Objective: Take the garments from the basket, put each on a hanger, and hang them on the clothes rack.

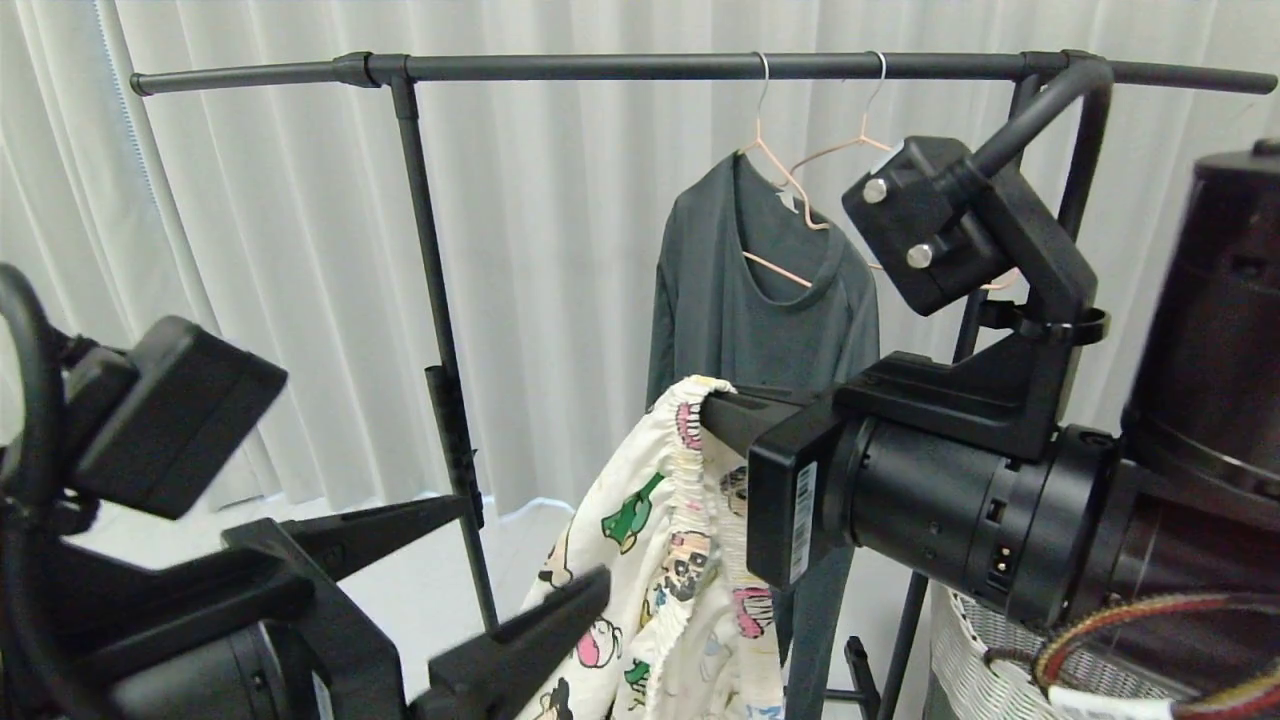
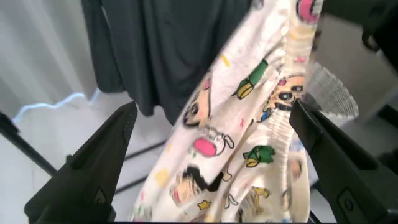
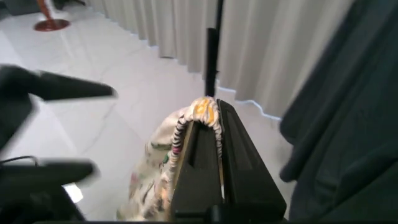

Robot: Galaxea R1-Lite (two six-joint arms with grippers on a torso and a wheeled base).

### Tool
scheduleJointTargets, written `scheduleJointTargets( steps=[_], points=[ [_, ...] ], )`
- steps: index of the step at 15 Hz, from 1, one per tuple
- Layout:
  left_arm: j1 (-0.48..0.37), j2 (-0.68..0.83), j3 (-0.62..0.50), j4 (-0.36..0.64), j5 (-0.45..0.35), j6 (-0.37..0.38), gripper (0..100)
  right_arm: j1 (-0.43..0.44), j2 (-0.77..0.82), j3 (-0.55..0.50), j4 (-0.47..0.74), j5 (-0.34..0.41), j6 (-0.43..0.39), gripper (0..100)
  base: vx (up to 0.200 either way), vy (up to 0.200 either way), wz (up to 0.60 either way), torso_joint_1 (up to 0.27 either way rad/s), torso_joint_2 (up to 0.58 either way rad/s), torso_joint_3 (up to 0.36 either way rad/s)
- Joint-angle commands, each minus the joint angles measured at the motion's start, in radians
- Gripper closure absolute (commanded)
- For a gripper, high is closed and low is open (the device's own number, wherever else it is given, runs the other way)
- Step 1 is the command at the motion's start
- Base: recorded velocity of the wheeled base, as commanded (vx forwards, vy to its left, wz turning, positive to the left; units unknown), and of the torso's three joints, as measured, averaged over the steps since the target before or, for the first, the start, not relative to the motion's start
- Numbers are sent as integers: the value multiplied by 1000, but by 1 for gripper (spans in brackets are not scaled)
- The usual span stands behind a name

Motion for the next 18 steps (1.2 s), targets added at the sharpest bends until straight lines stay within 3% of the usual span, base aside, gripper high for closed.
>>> scheduleJointTargets(
  steps=[1, 3, 6, 9, 14, 18],
  points=[
    [-121, 35, 0, 0, 6, -33, 0, 34, 2, -25, 1, 0, -1, 100, 0, 0, 0, 0, 0, 0],
    [-143, 78, -7, -10, 9, -60, 0, 44, 1, -34, 1, 0, -1, 100, 0, 0, 0, 0, 0, 0],
    [-132, 156, -9, -108, 23, -66, 0, 44, 1, -34, 1, -1, -1, 100, 0, 0, 0, 0, 0, 0],
    [-106, 214, 13, -108, 100, -66, 0, 44, -4, -34, 1, -3, -1, 100, 0, 0, 0, 0, 0, 0],
    [-86, 217, 172, -106, 192, -62, 0, 43, -14, -32, 1, -9, -3, 100, 0, 0, 0, 0, 0, 0],
    [-98, 177, 230, -106, 255, -60, 0, 15, -41, -26, 7, -9, -15, 100, 0, 0, 0, 0, 0, 0]
  ],
)
